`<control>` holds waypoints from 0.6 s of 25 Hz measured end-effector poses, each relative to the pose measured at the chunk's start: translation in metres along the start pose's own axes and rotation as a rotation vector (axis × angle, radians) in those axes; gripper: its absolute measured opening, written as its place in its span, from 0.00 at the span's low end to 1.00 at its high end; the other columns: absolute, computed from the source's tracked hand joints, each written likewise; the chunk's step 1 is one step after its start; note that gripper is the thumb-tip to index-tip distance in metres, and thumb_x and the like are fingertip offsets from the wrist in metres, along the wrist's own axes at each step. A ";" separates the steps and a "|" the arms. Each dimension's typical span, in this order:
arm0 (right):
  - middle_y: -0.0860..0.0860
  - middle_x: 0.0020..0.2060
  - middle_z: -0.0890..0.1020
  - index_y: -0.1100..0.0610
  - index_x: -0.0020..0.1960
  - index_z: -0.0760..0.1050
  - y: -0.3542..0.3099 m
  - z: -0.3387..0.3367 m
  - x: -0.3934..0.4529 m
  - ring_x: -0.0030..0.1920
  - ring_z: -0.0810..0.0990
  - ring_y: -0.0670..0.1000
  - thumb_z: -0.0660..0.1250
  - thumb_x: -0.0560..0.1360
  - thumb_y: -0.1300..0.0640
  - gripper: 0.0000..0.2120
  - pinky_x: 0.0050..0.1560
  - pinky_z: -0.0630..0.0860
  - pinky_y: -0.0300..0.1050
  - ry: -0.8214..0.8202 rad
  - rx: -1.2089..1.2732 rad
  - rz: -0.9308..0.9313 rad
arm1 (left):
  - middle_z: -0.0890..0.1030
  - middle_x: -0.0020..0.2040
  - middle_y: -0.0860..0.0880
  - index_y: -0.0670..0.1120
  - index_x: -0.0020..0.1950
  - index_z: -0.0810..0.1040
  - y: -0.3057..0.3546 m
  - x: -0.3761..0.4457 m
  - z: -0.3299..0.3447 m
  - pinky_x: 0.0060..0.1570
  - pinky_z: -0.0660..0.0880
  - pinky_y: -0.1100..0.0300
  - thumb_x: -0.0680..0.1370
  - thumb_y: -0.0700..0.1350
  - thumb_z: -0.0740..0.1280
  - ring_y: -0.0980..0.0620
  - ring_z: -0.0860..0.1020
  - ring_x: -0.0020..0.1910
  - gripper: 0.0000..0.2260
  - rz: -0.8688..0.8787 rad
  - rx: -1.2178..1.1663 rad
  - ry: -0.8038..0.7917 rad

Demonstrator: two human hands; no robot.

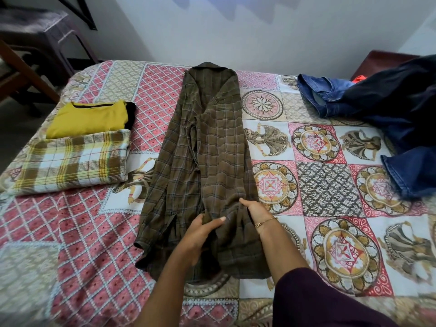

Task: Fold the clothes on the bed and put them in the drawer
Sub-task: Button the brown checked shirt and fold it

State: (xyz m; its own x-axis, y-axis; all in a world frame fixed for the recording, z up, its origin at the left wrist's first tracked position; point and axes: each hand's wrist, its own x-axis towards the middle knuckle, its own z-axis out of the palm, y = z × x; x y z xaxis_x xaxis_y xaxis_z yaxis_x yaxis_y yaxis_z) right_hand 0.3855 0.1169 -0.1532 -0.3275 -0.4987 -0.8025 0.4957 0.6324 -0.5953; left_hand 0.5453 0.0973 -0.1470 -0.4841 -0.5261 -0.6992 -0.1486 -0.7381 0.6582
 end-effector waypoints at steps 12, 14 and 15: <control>0.60 0.26 0.77 0.65 0.36 0.69 -0.014 0.000 -0.008 0.37 0.78 0.57 0.52 0.81 0.63 0.17 0.33 0.76 0.44 0.080 0.258 0.093 | 0.82 0.49 0.40 0.40 0.50 0.82 0.041 -0.005 -0.006 0.36 0.81 0.58 0.71 0.48 0.65 0.45 0.82 0.42 0.15 -0.135 -0.327 -0.267; 0.61 0.40 0.78 0.65 0.46 0.73 -0.014 0.007 -0.003 0.44 0.76 0.57 0.55 0.80 0.63 0.10 0.31 0.79 0.46 0.113 0.378 0.116 | 0.79 0.54 0.39 0.40 0.55 0.77 0.062 0.013 0.005 0.29 0.79 0.62 0.74 0.56 0.62 0.44 0.81 0.45 0.21 -0.034 -0.503 -0.223; 0.60 0.46 0.78 0.62 0.54 0.73 -0.008 0.009 0.009 0.45 0.76 0.57 0.56 0.79 0.64 0.08 0.27 0.78 0.46 0.202 0.282 0.082 | 0.78 0.57 0.37 0.39 0.58 0.74 0.072 0.022 0.011 0.31 0.80 0.62 0.76 0.61 0.57 0.42 0.81 0.47 0.27 0.015 -0.535 -0.220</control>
State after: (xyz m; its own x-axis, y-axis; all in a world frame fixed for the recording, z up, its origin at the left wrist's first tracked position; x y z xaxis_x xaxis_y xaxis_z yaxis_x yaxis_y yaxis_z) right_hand 0.3864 0.1024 -0.1554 -0.4156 -0.3083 -0.8557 0.7204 0.4628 -0.5166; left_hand 0.5144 0.0370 -0.1119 -0.6594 -0.4802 -0.5785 0.2883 -0.8722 0.3952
